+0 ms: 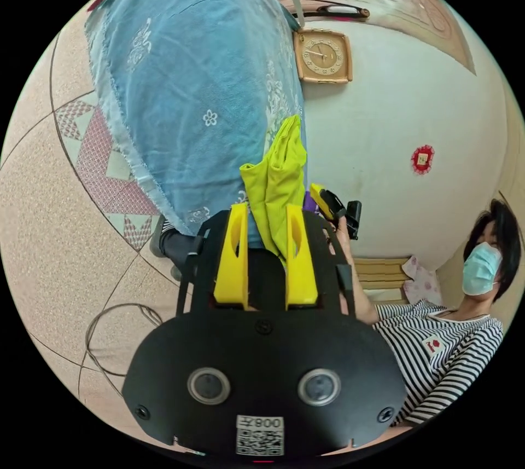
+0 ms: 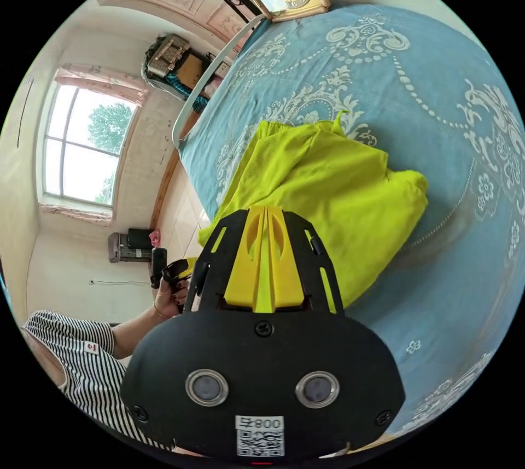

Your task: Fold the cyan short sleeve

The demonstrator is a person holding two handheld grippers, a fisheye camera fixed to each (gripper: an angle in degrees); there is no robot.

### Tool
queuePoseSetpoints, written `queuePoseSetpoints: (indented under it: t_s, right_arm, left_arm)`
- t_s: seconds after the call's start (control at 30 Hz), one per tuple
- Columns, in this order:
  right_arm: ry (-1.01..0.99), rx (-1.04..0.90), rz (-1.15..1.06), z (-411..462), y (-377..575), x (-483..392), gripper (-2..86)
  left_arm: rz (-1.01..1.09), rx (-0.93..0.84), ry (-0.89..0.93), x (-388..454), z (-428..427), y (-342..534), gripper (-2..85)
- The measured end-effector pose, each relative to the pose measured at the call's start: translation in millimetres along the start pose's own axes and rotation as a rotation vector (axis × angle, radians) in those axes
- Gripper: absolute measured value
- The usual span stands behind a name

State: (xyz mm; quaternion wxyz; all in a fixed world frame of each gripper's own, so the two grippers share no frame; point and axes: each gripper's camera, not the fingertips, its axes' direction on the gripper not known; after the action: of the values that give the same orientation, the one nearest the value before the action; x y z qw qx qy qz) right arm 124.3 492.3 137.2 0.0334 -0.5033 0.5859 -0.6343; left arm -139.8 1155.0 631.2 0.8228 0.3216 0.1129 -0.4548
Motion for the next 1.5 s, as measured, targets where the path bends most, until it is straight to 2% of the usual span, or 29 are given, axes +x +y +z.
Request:
queuePoseSetpoints:
  t_s: [0.13,0.3,0.47,0.63,0.77,0.97,1.17,1.5]
  right_arm:
    - [-0.071,0.024,0.105,-33.5,85.2,37.3,2.3]
    - [-0.088,0.007,0.227,-46.2,188.4,62.7,3.4]
    - [-0.183,-0.034,0.34,-33.5,259.2,89.0,5.3]
    - [-0.296,-0.009,0.398,-22.8,292.7,105.3,6.6]
    - [-0.346,0.013,0.429,-18.0,318.6,119.5,6.8]
    - [-0.455,0.065,0.498,-9.7,359.6,143.2,7.4]
    - [-0.536,0.092,0.506,0.9,391.1,153.7,9.1]
    - [-0.758,0.157,0.491,21.8,421.9,153.3,10.8]
  left_arm:
    - [-0.066,-0.053,0.099,-8.3,25.7,8.5,11.1]
    - [0.011,-0.213,0.123,28.2,68.1,24.3,10.6]
    - [0.189,-0.461,0.023,93.3,128.6,40.4,10.3]
    - [0.293,-0.609,-0.013,137.8,176.4,41.3,9.7]
    - [0.384,-0.69,-0.164,174.7,215.5,52.2,8.0]
    - [0.411,-0.661,-0.284,211.9,237.1,55.8,3.8]
    - [0.396,-0.619,-0.174,247.1,234.5,58.0,2.3]
    - [0.385,-0.614,-0.135,292.6,242.7,60.8,1.3]
